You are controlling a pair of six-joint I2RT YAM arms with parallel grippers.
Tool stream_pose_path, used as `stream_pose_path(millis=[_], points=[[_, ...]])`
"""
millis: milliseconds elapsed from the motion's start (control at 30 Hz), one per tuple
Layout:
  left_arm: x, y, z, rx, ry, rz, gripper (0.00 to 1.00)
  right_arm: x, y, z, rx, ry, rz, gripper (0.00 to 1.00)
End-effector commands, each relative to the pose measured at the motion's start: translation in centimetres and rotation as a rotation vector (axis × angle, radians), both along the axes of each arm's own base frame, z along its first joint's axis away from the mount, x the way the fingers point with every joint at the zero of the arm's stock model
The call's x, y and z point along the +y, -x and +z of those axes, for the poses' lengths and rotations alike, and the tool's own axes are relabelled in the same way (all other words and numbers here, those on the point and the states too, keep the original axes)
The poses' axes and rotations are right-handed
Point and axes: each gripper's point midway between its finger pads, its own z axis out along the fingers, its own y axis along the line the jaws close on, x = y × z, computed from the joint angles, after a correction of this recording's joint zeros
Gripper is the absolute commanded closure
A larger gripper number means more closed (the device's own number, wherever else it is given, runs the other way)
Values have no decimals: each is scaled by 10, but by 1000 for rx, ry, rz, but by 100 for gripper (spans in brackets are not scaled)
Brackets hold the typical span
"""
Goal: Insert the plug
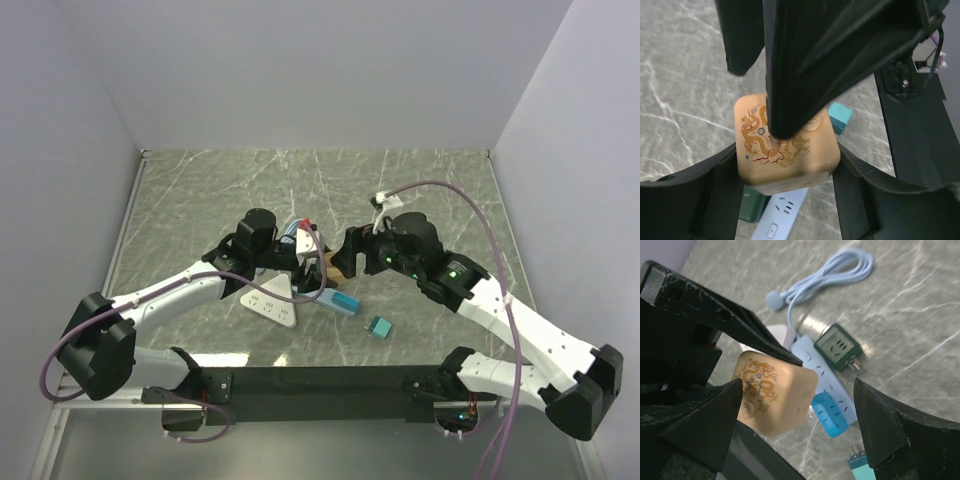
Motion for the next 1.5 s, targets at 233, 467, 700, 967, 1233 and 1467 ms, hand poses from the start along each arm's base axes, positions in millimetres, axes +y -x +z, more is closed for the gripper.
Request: stream_pose_path(millis=[233,467,700,967,1233,1467], points=[[-5,-12,5,-40,-5,12,100,35,5,-1,74,-23,146,4],[-6,-25,5,-49,6,73,100,45,1,-30,151,36,131,9],[-6,-37,3,-51,9,148,99,57,0,-44,183,104,126,44],[7,-50,13,-77,80,297,67,55,-7,-66,232,174,87,100],[20,-52,6,-59,101,386,32,44,-29,-64,214,218,-61,100],[37,-44,8,-67,134,438,18,36,-43,-63,221,189,-205,100]])
